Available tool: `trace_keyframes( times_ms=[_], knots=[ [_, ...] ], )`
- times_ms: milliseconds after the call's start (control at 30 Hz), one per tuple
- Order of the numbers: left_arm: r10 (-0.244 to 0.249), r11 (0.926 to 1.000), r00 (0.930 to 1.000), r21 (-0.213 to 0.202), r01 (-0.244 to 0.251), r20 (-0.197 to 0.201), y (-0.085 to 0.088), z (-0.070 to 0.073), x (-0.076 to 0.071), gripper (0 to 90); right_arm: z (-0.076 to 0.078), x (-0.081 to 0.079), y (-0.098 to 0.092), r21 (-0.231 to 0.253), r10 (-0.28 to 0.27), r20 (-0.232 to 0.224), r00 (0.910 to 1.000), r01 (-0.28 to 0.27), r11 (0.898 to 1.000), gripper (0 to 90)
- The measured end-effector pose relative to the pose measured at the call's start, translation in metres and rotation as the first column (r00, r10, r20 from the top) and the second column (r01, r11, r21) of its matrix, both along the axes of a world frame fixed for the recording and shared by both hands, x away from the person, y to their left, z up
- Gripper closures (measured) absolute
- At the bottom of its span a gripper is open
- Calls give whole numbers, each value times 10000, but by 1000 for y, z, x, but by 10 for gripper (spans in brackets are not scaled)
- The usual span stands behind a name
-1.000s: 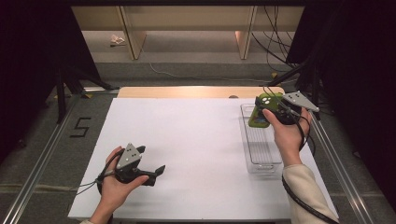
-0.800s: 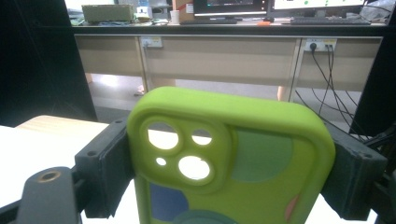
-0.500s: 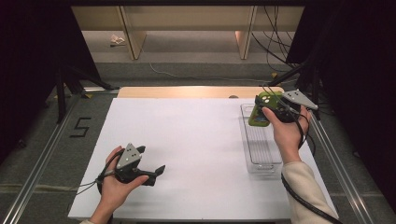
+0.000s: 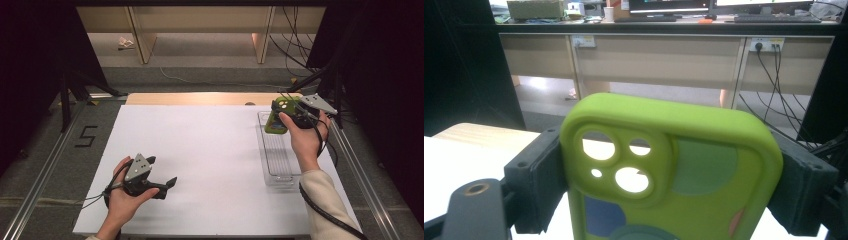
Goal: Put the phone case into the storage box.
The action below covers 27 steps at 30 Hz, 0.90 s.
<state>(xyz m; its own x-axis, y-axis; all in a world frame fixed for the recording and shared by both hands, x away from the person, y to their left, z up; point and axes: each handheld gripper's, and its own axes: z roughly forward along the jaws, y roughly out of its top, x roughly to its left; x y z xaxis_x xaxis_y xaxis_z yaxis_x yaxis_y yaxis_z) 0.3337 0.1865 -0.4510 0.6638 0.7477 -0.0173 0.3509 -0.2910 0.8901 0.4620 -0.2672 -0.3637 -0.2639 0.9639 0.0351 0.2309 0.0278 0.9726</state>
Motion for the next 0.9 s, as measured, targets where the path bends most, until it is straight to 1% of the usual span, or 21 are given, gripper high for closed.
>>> trace_keyframes(
  times_ms=[900],
  knots=[
    [-7, 10000, 10000, 6, 7, 9, 0, 0, 0, 0, 0, 12, 4, -43, -57, -136, 9999, 56, 10000, 170]
  ],
)
